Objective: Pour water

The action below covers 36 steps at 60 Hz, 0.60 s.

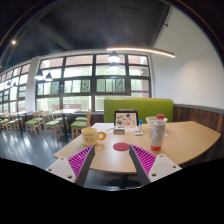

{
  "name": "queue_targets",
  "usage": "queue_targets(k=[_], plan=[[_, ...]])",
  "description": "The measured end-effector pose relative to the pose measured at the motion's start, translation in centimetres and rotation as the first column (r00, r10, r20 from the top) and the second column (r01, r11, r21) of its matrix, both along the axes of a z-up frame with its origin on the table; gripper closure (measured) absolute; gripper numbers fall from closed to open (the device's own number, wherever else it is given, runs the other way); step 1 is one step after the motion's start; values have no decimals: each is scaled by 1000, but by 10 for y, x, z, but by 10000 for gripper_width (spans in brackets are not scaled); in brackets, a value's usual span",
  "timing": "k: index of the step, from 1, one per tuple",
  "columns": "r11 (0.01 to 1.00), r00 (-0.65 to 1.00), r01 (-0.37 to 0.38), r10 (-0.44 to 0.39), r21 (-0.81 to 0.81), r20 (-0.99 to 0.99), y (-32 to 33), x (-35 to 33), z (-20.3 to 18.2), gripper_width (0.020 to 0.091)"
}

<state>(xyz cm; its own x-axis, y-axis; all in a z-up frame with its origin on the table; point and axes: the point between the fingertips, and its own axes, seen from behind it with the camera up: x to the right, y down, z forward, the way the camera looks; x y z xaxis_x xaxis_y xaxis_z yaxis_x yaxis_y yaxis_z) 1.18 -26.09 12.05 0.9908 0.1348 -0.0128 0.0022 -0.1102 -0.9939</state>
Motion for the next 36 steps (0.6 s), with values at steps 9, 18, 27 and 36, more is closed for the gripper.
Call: queue_targets(k=[9,18,27,36], plan=[[998,999,43,-45,38,30,14,34,3,340],[985,983,149,-157,85,94,55,98,5,344],[974,968,209,-219,89,122,122,147,-8,340],[962,956,264,-271,74,112,171,188,-9,339]])
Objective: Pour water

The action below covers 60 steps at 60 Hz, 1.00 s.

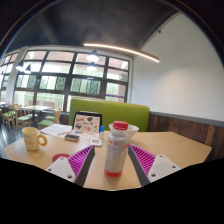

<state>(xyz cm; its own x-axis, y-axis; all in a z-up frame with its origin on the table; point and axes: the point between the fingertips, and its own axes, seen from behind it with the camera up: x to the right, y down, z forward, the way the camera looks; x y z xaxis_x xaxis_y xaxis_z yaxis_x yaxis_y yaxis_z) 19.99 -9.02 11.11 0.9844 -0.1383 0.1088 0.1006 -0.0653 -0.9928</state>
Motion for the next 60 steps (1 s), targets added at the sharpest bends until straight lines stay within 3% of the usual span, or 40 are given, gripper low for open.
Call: queue_targets(k=[13,15,18,29,34,41,48,54,60], plan=[[999,998,38,-37,17,-59,76,32,-6,348],[1000,998,27,-26,9,-62,84,31,-8,367],[1000,997,27,-27,-9,-77,91,32,-13,559],[998,998,26,-23,52,-53,101,27,-8,621],[997,997,45,-40,62,-73,100,31,-9,706],[996,997,64,-61,58,-57,102,28,-10,740],[998,991,55,-58,30,123,99,7,4,739],[1000,928,-13,4,23,371,97,-39,48,741],[997,757,-74,34,33,652,98,-100,94,742]])
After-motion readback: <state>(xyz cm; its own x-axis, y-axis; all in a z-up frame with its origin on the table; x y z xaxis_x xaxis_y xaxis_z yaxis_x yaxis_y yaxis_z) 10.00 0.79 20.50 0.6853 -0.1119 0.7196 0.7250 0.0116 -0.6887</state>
